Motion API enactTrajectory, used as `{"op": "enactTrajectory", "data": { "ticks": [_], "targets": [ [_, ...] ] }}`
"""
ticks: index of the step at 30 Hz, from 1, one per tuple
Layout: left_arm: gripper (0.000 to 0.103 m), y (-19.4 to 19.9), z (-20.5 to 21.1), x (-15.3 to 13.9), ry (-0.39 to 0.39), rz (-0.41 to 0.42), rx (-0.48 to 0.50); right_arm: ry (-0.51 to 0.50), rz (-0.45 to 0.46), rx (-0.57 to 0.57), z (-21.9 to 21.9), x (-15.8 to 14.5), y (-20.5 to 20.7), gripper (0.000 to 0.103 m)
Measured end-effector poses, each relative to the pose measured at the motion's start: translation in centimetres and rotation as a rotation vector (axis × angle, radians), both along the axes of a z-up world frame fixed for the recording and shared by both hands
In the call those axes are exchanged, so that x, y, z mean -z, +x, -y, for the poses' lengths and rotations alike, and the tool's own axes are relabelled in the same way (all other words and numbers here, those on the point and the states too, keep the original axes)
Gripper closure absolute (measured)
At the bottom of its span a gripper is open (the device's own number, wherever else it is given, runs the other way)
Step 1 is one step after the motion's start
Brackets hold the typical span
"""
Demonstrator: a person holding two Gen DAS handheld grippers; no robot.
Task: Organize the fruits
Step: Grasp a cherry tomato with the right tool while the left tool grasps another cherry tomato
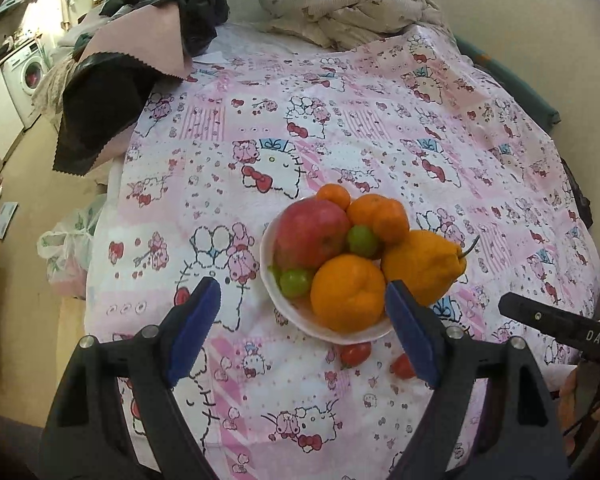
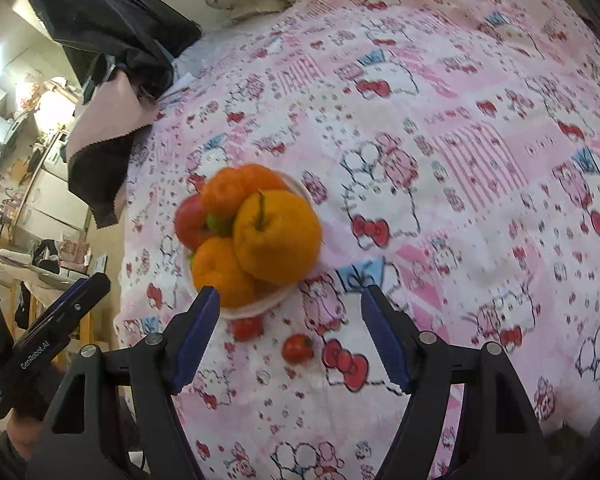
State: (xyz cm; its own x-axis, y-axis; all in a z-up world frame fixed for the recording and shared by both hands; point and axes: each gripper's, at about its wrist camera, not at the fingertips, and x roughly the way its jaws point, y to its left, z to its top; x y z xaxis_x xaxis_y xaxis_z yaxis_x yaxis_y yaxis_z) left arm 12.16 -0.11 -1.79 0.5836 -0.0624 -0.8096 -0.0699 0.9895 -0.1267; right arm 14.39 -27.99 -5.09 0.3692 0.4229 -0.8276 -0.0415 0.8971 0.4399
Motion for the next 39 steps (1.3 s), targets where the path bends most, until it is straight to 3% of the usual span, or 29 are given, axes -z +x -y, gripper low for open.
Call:
{"op": "enactTrajectory", "data": {
  "ticks": [7, 15, 23, 27, 30, 39],
  "targets": [
    [0.021, -0.2, 0.0, 1.4, 0.030, -0.018, -0.009, -0.016, -0.046, 0.018, 0.7, 1.2, -0.6, 0.027],
    [0.021, 0.0, -1.1, 1.7, -0.009, -0.027, -0.053, 0.006, -0.090, 0.036, 0.8, 2.6, 0.2, 0.026],
    [0.021, 0.5, -2.4, 2.6, -0.015, -0.067, -0.098, 0.042, -0.240, 0.139, 1.8, 6.0, 1.6, 0.026],
    [0.021, 1.1, -2.7, 3.3, -0.020, -0.095, -0.106, 0.021, -0.301, 0.061, -0.6, 7.8, 2.3, 0.027],
    [0.021, 1.3, -2.7, 3.6, -0.029, -0.107, -0.111, -0.003, -0.330, -0.061, -3.7, 8.7, 2.4, 0.039],
    [0.021, 1.8, -2.3, 4.5, -0.031, -0.138, -0.103, -0.147, -0.364, -0.180, -7.4, 11.2, 1.7, 0.055]
  ]
}}
